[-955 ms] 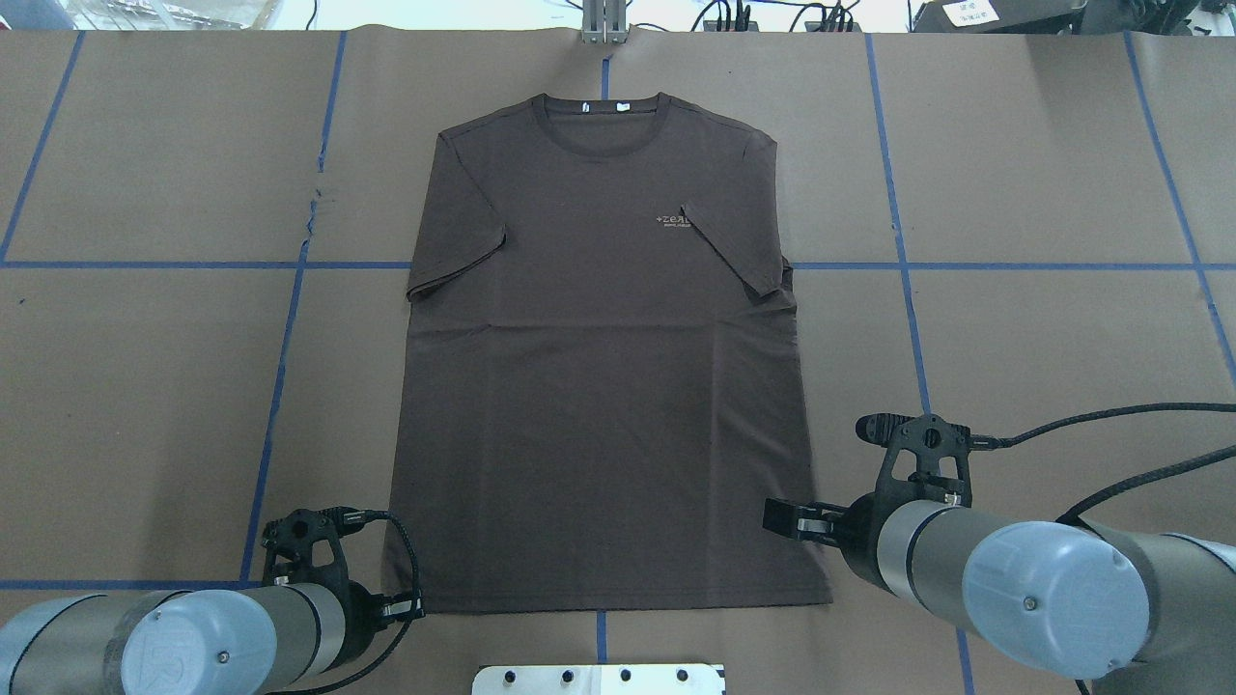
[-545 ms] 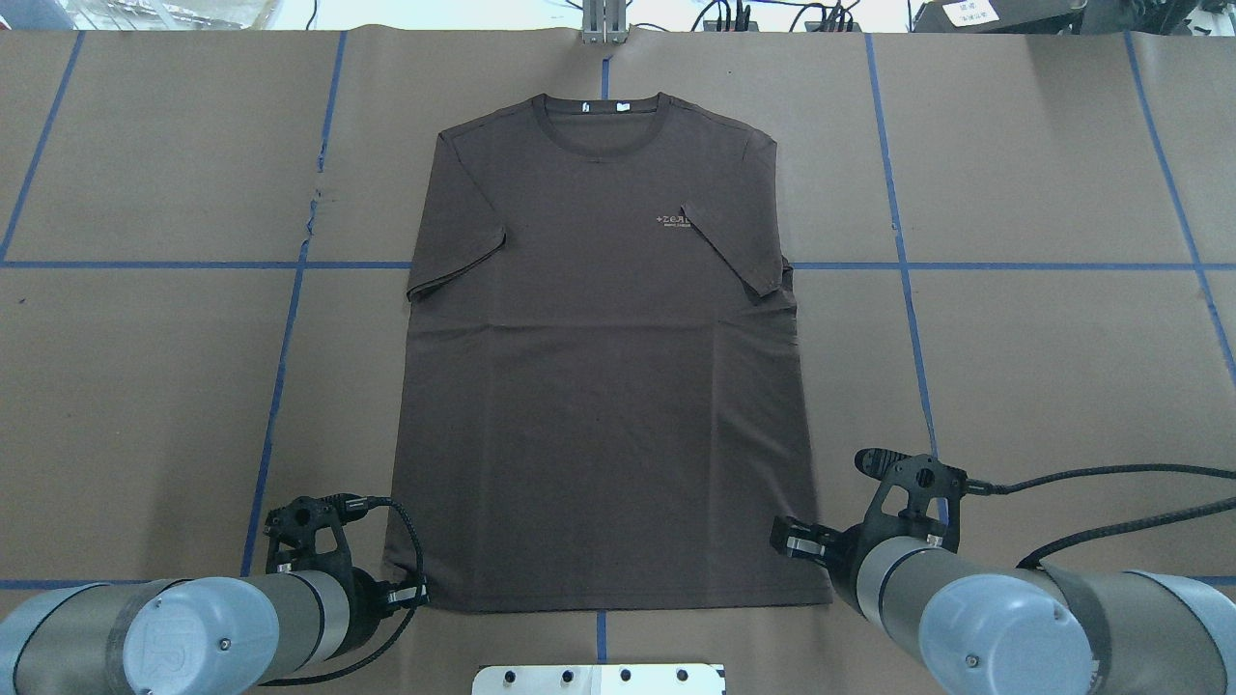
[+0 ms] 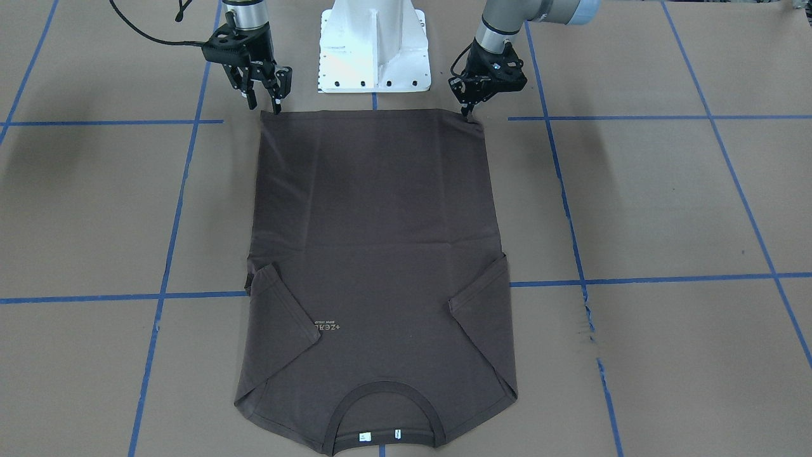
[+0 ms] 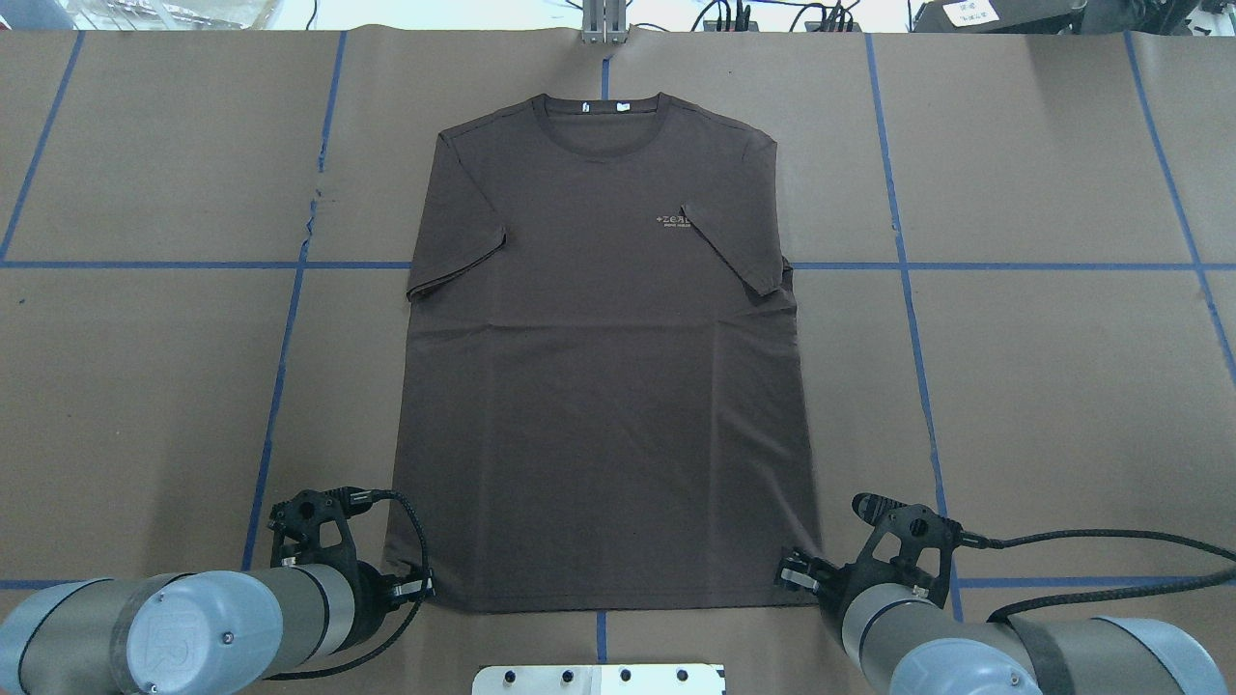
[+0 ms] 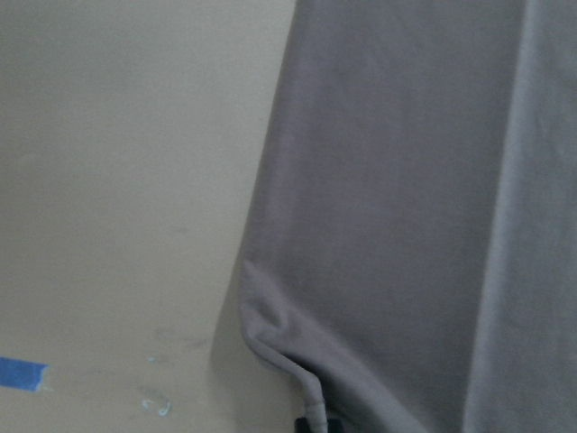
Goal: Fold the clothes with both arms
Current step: 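Close both grippers on the hem corners nearest the robot, then lift the hem with both grippers and carry it toward the collar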
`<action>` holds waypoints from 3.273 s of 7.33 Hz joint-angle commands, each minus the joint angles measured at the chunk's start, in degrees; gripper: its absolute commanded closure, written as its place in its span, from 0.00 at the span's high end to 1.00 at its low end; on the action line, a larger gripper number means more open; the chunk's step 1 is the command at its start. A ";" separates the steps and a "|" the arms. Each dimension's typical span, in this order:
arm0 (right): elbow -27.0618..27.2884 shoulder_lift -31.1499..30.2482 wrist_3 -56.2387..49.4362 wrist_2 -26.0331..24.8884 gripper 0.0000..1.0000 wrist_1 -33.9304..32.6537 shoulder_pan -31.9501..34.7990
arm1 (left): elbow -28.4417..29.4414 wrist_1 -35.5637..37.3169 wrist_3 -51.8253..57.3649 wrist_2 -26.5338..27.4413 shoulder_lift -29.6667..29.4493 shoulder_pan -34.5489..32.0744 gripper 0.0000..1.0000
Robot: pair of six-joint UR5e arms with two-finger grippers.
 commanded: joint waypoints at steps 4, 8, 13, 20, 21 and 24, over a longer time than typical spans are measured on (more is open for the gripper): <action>-2.47 0.12 2.02 -3.92 0.51 -0.39 -2.39 | -0.09 0.00 0.00 -0.33 -0.91 -0.01 0.00; -3.26 0.12 2.02 -4.19 0.51 -0.39 -2.48 | -0.18 0.00 0.00 -0.33 -1.17 -0.01 0.00; -3.35 1.00 4.48 -4.46 0.11 -0.30 -2.39 | -0.71 0.00 0.00 -0.33 -1.09 -0.01 0.00; 20.90 1.17 3.86 -0.10 0.00 -18.59 -0.10 | -25.03 25.01 0.26 -7.23 -3.62 -0.27 0.00; 28.91 3.44 3.86 2.98 0.00 -27.03 0.07 | -32.71 35.75 0.26 -9.63 -8.33 -2.36 0.00; 29.79 18.03 2.65 11.01 0.00 -42.56 6.91 | -32.89 41.92 6.45 -16.42 -15.06 -10.80 0.00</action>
